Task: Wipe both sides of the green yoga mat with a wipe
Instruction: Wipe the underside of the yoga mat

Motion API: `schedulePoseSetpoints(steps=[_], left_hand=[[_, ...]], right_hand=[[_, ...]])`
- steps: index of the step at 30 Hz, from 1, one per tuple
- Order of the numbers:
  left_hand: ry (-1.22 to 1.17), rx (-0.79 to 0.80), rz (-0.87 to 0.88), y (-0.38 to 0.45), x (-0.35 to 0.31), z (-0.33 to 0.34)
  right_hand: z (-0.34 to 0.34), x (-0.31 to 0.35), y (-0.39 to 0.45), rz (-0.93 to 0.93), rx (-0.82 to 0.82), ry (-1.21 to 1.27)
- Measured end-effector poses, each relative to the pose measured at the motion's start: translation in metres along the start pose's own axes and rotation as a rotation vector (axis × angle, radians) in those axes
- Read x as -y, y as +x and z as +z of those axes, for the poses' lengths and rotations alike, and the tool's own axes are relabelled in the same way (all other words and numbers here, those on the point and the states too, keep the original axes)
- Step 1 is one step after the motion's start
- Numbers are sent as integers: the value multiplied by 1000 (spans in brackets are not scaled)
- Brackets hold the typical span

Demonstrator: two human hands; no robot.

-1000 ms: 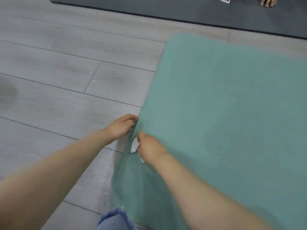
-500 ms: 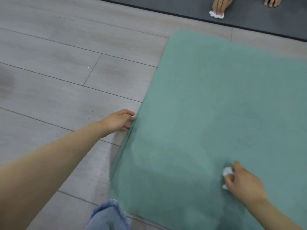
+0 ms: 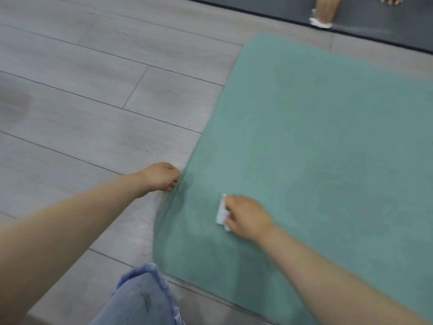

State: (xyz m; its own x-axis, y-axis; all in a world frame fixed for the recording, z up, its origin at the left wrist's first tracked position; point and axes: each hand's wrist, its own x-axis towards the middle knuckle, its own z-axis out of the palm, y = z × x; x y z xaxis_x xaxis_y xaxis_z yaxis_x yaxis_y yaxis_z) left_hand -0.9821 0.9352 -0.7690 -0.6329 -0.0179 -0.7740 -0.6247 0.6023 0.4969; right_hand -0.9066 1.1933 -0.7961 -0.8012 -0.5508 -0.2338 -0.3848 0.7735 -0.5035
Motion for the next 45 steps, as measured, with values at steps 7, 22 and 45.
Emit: schedulePoseSetpoints(steps=[7, 22, 45], left_hand=[[237, 80, 14, 6, -18, 12], [-166, -226, 142, 22, -30, 80], [308, 334, 27, 20, -80, 98]], right_hand=[[-34, -115, -158, 687, 29, -184], [-10, 38, 42, 293, -85, 42], [-18, -7, -17, 573, -64, 126]])
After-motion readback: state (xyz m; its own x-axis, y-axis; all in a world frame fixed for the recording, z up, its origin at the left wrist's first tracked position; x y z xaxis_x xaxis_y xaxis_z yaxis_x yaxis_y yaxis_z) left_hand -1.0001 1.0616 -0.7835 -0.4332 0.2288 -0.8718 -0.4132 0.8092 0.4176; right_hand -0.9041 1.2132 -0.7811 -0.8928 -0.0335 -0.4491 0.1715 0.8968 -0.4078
